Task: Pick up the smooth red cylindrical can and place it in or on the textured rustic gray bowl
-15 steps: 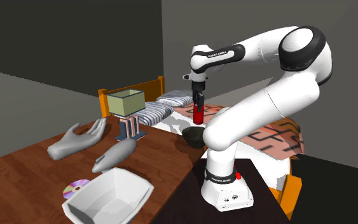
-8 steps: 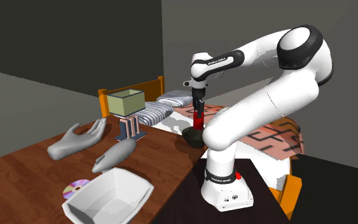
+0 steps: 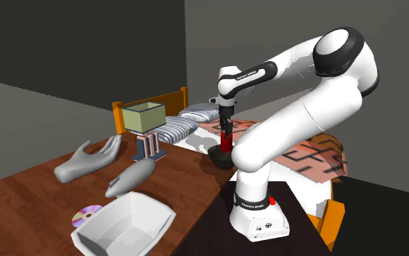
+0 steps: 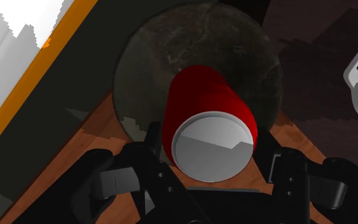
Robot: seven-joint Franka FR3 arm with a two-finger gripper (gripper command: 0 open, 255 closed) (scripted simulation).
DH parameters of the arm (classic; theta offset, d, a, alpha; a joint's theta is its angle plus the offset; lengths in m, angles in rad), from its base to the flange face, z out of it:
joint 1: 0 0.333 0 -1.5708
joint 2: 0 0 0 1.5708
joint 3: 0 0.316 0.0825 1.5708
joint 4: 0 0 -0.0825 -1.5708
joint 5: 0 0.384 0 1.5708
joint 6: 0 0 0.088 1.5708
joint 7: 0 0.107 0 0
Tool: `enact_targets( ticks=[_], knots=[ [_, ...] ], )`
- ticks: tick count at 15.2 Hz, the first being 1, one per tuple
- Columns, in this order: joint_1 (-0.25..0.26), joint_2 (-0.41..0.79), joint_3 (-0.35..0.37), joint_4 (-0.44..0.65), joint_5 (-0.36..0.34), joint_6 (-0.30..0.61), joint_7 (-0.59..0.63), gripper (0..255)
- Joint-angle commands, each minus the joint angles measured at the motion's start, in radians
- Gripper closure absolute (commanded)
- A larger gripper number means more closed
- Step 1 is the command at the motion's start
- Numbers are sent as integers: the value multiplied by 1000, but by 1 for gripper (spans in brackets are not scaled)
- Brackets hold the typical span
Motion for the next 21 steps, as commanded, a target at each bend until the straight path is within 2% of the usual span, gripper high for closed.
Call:
enact_targets(
  ticks=[1,3,4,9,13,21],
  knots=[
    [0,0,0,0,0,1,0,255],
    [0,0,0,0,0,1,0,255],
    [0,0,0,0,0,1,0,0],
    [0,0,0,0,0,1,0,0],
    [3,-44,83,89,64,-136,-11,0],
    [3,-44,83,89,65,-135,-11,0]
  ],
)
